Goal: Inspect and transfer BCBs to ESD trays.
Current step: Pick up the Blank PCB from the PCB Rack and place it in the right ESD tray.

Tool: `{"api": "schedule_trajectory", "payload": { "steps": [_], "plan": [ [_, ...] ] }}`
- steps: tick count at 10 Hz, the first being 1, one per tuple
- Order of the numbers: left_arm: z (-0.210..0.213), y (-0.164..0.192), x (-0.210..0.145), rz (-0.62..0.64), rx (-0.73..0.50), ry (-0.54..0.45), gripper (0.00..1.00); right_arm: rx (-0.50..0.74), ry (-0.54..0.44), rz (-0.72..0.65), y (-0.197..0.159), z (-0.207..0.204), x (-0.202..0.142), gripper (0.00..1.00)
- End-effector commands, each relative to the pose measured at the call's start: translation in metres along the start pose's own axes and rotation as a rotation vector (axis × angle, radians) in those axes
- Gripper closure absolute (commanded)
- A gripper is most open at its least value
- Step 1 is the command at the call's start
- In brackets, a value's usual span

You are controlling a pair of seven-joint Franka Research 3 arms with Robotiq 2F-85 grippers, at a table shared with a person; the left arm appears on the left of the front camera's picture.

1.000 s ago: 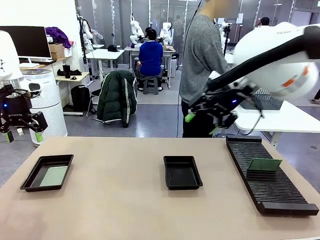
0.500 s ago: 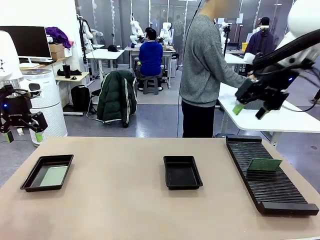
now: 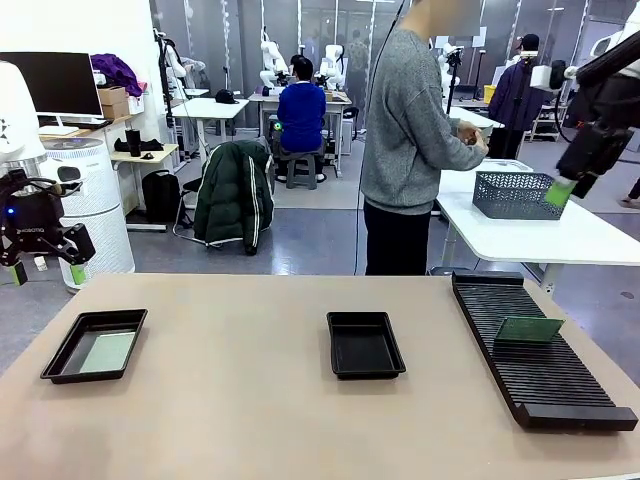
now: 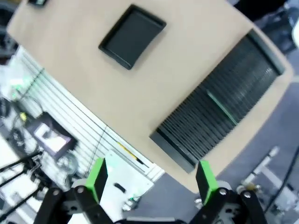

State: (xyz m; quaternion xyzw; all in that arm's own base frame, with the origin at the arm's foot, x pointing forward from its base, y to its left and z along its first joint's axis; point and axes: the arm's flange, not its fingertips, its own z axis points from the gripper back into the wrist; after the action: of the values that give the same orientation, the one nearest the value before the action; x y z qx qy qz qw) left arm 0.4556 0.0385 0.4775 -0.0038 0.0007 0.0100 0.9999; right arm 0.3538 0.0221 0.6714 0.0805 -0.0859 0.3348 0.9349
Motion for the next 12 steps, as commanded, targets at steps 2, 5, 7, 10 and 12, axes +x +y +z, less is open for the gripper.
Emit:
{"api": "schedule_trajectory", "payload": {
  "steps": [2,5,7,10,12],
  "plan": [
    [-0.002,0.000,-0.001,-0.005,0.000,-0.010,0.00,-0.034,0.090,0.256,-0.025,0.029,-0.007,0.00],
    [-0.002,0.000,-0.001,-0.005,0.000,-0.010,0.00,-0.035,0.160,0.514,-0.040,0.047,-0.009,0.00],
    [-0.002,0.000,-0.001,-0.005,0.000,-0.010,0.00,-0.038,0.159,0.642,-0.049,0.054,-0.012,0.00],
    [-0.002,0.000,-0.001,-0.005,0.000,-0.010,0.00,-0.009,0.151,0.745,-0.057,0.061,-0.016,0.00],
    [-0.002,0.000,-0.001,-0.005,0.000,-0.010,0.00,0.014,0.159,0.756,-0.060,0.061,-0.020,0.00]
  ]
}}
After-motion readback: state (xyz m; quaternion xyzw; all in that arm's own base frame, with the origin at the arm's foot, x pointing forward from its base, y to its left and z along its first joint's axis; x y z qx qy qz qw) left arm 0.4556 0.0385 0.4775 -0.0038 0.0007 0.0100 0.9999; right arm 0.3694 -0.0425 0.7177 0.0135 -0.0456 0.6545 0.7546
